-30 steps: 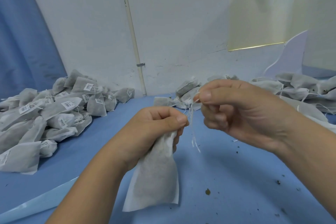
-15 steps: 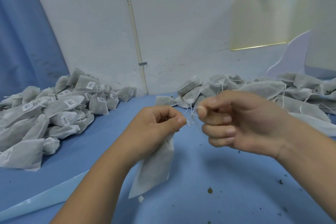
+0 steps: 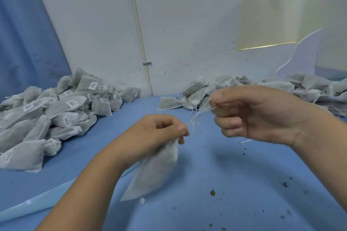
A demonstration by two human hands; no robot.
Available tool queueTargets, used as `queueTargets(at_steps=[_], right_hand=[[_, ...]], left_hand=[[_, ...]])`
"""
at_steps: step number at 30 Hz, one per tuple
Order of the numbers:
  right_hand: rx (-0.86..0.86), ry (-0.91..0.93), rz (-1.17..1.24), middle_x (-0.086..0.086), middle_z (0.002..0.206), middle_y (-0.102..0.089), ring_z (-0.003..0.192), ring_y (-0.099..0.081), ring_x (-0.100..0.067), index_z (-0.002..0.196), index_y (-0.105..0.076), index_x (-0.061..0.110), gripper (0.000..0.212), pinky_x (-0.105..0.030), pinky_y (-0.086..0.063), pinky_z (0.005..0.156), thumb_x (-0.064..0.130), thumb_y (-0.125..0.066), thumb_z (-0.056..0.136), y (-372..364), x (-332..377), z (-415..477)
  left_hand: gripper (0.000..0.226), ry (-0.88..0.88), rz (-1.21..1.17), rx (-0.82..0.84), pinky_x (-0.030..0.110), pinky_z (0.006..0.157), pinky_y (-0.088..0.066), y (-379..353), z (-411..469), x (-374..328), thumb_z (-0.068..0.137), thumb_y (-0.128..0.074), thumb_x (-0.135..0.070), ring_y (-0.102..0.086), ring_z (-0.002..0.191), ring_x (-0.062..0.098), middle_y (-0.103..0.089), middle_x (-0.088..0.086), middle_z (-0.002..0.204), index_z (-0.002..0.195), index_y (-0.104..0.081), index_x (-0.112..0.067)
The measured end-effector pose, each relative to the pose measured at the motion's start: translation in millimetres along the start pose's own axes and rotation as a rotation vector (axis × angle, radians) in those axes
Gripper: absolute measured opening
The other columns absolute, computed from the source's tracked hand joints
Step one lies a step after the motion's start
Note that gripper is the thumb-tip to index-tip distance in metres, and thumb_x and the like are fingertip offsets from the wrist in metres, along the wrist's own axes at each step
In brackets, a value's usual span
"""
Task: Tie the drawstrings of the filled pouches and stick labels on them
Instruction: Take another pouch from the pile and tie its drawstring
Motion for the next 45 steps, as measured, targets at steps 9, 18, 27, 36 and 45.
queueTargets(at_steps=[9, 18, 27, 36, 45], right_hand=[[-0.231, 0.068, 0.206, 0.002, 0.056, -0.032, 0.045, -0.035, -0.013, 0.05, -0.051, 0.02, 0.029, -0.022, -0.029, 0.041, 0.014, -0.066, 0.074, 7, 1, 7], [-0.431, 0.063, 0.235, 0.003, 0.053, -0.035, 0.044, -0.037, -0.012, 0.063, -0.047, 0.017, 0.027, -0.02, -0.031, 0.039, 0.012, -0.059, 0.086, 20, -4, 10], [-0.254, 0.309, -0.24, -0.001, 0.054, -0.048, 0.048, -0.044, -0.014, 0.067, -0.063, 0.019, 0.017, -0.022, -0.037, 0.046, 0.013, -0.07, 0.081, -24, -19, 7], [-0.182, 0.686, -1.351, 0.009, 0.075, -0.055, 0.064, -0.053, -0.011, 0.084, -0.073, 0.024, 0.01, -0.032, -0.048, 0.054, 0.026, -0.064, 0.086, -65, -73, 5], [-0.14, 0.712, -1.294, 0.004, 0.093, -0.055, 0.067, -0.057, -0.017, 0.109, -0.069, 0.024, 0.031, -0.036, -0.051, 0.05, 0.032, -0.048, 0.088, -76, -94, 4]], left_hand=[[0.058, 0.084, -0.231, 0.448, 0.025, 0.083, -0.049, -33, -6, -6, 0.073, -0.08, -0.05, -0.066, 0.089, 0.015, -0.071, 0.009, 0.115, 0.121, -0.064, -0.022], [0.043, 0.14, -0.604, 0.225, 0.033, 0.073, -0.052, -35, -22, 4, 0.062, -0.066, -0.033, -0.065, 0.078, 0.025, -0.067, 0.008, 0.085, 0.101, -0.075, -0.016], [0.023, 0.222, -0.328, -0.311, 0.022, 0.058, -0.047, -31, -43, 25, 0.089, -0.06, -0.021, -0.063, 0.065, 0.015, -0.068, 0.002, 0.073, 0.072, -0.074, -0.025], [0.016, 0.163, -0.514, -0.418, 0.032, 0.073, -0.048, -34, -60, 48, 0.079, -0.06, -0.028, -0.064, 0.074, 0.017, -0.069, 0.005, 0.08, 0.078, -0.073, -0.018], [0.041, 0.201, -0.705, -0.381, 0.044, 0.099, -0.047, -27, -63, 57, 0.088, -0.063, -0.026, -0.062, 0.115, 0.041, -0.067, 0.027, 0.117, 0.114, -0.065, 0.007]])
Point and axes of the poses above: each hand's wrist, its own z-axis towards the middle knuckle, its own y-axis out of the back of the hand, x = y × z, the point moved 1 cm from there along z, towards the middle knuckle
